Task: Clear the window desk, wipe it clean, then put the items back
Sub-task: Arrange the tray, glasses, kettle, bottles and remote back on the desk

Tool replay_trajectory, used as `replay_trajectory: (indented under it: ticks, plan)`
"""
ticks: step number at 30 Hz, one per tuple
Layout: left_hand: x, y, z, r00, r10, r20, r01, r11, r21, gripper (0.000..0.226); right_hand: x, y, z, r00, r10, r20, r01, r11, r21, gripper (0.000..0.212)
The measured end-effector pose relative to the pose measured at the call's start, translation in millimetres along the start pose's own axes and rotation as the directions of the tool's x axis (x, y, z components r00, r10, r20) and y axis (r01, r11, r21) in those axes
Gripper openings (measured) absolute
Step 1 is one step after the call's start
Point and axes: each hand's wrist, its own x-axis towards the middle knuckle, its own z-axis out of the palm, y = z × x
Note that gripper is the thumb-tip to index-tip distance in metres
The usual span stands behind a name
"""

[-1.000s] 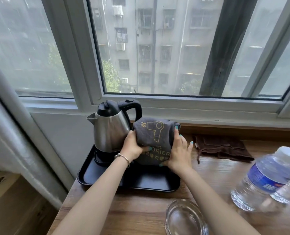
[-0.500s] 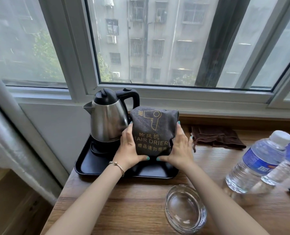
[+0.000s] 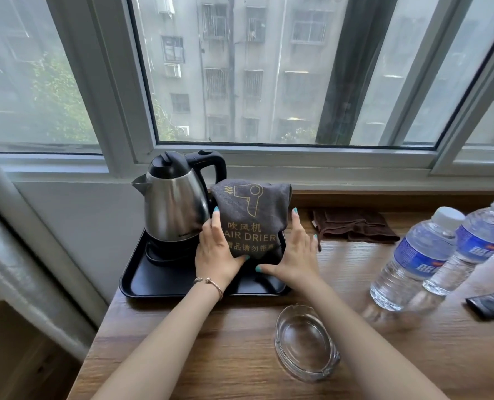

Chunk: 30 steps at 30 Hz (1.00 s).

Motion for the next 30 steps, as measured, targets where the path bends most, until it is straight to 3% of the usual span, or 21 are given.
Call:
replay_trajectory:
  ticks: [6, 12, 16, 25, 30]
  plan:
    - [9.8, 5.5, 4.3, 0.999, -0.019, 0.038, 0.018, 0.999, 0.028, 0.126, -15.2, 4.3, -7.3, 1.0, 0.031, -0.001, -0.031, 1.0, 0.004, 0.146]
    - [7.1, 4.9, 2.7, 0.999, 0.006, 0.034, -0.007, 1.0, 0.009, 0.133, -22.2, -1.1, -20.8, 1.0, -0.029, -0.006, 0.029, 1.0, 0.011, 0.133]
    - [-1.9, -1.3, -7.0, 0.994, 0.098, 0.05, -0.098, 0.995, -0.007, 0.145, -29.3, -4.3, -29.6, 0.999, -0.027, -0.027, 0.027, 0.999, 0.027, 0.132]
    - [-14.6, 30.8, -22.2, 0.948, 0.293, 0.125, -0.284, 0.955, -0.086, 0.135, -54.8, -0.8, -56.9, 0.989, -0.093, -0.118, 0.099, 0.994, 0.047, 0.127]
    - [-26.5, 83.8, -14.9, 0.86, 0.449, 0.242, -0.37, 0.876, -0.31, 0.117, -79.4, 18.2, -96.0, 0.956, -0.126, -0.264, 0.168, 0.976, 0.142, 0.117]
